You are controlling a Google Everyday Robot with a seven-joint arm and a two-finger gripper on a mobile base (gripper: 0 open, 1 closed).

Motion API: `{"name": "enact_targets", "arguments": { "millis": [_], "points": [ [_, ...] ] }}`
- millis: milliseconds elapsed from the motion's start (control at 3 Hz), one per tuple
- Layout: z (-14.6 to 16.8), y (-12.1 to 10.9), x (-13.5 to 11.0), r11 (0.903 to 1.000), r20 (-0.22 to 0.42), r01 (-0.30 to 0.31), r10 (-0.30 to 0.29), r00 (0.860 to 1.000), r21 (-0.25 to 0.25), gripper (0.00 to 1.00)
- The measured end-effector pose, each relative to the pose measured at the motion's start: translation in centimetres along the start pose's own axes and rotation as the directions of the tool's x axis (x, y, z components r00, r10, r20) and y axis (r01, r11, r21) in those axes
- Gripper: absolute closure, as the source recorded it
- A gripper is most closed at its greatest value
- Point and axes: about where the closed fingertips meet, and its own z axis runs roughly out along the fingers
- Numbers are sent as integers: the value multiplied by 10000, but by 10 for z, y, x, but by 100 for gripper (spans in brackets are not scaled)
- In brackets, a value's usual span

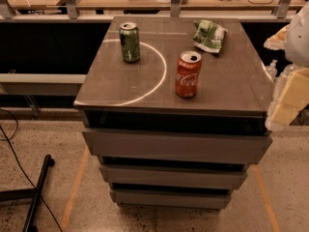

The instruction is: Knock green can over

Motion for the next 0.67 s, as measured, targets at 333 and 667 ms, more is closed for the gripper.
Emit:
{"name": "enact_targets", "arguments": {
  "millis": [333,667],
  "points": [
    [0,0,0,10000,1,0,0,10000,2,0],
    [0,-16,-17,9994,288,325,-329,9990,146,0]
  ]
}}
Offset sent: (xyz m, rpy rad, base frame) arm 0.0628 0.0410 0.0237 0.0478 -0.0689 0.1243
